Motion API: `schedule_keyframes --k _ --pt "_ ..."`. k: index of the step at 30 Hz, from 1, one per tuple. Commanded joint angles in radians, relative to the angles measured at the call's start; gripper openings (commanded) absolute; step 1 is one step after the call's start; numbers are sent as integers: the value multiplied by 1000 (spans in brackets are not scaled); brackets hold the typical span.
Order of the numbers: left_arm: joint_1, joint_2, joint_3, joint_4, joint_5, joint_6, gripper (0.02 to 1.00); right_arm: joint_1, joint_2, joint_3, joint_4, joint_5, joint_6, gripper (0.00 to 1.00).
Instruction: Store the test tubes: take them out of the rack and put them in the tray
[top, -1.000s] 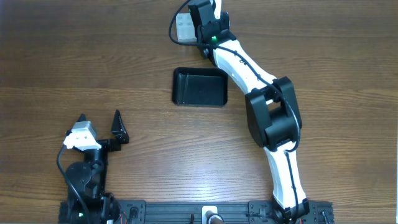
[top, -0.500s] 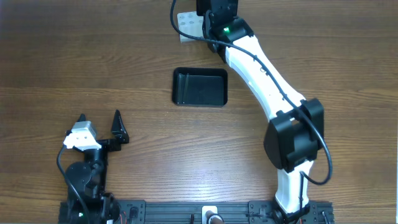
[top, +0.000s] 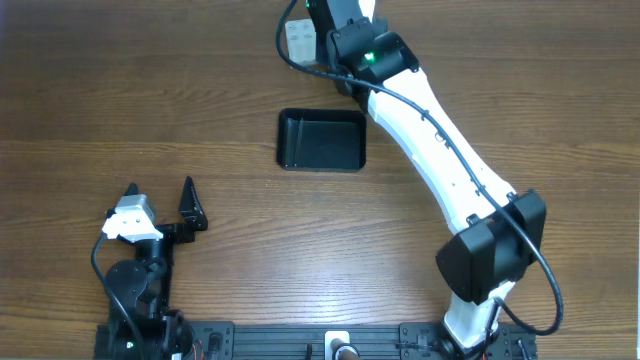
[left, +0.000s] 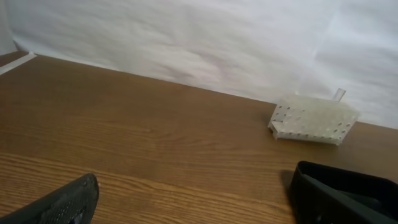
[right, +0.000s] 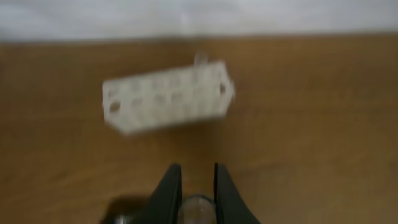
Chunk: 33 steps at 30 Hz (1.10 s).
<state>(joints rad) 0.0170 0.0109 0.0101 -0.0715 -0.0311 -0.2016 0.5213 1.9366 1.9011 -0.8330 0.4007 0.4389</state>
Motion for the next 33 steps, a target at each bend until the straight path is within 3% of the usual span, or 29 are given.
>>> schedule_keyframes --k 1,7,14,33 --pt "-5 -7 -4 -1 12 12 998 21 -27 16 -112 -138 148 29" --pt "-5 -7 -4 -1 12 12 998 26 -27 16 -292 -244 248 25" --pt "-5 -7 -4 -1 12 12 998 26 17 16 -410 -260 264 56" --pt "-5 -7 -4 -1 12 12 998 9 130 16 -341 -288 263 58"
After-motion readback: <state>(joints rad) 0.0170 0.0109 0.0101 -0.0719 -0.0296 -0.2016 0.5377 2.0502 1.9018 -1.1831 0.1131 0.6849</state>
